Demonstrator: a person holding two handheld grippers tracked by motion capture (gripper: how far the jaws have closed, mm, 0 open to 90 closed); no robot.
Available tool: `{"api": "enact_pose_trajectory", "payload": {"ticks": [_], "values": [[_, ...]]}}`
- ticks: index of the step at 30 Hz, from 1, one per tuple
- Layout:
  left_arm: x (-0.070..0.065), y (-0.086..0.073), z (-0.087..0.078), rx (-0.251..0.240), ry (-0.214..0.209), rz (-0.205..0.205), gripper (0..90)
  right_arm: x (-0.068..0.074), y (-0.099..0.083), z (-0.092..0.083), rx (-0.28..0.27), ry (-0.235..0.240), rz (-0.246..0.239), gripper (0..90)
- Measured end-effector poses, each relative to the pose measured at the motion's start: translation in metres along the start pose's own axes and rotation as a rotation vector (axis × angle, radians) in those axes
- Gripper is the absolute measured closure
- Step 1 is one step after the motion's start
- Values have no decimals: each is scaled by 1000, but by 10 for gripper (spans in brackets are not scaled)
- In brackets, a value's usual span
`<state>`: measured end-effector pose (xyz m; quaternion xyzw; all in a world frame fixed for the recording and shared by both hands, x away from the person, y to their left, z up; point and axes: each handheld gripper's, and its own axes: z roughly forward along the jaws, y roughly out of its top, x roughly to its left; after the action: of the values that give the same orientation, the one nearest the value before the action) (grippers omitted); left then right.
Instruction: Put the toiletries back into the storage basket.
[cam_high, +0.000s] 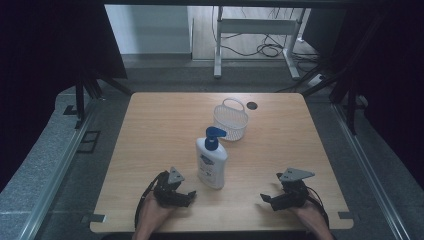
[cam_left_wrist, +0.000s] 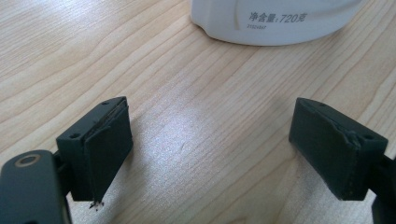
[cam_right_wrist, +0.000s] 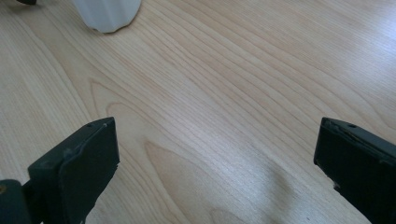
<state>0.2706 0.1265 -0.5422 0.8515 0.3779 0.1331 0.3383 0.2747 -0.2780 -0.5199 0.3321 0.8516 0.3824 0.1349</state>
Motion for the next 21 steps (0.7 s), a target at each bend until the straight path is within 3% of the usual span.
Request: {"api": "enact_pose_trajectory", "payload": {"ticks": [21], "values": [[0, -2, 0, -17, -3, 4, 123, 10, 19, 3, -16, 64, 1, 0]]}}
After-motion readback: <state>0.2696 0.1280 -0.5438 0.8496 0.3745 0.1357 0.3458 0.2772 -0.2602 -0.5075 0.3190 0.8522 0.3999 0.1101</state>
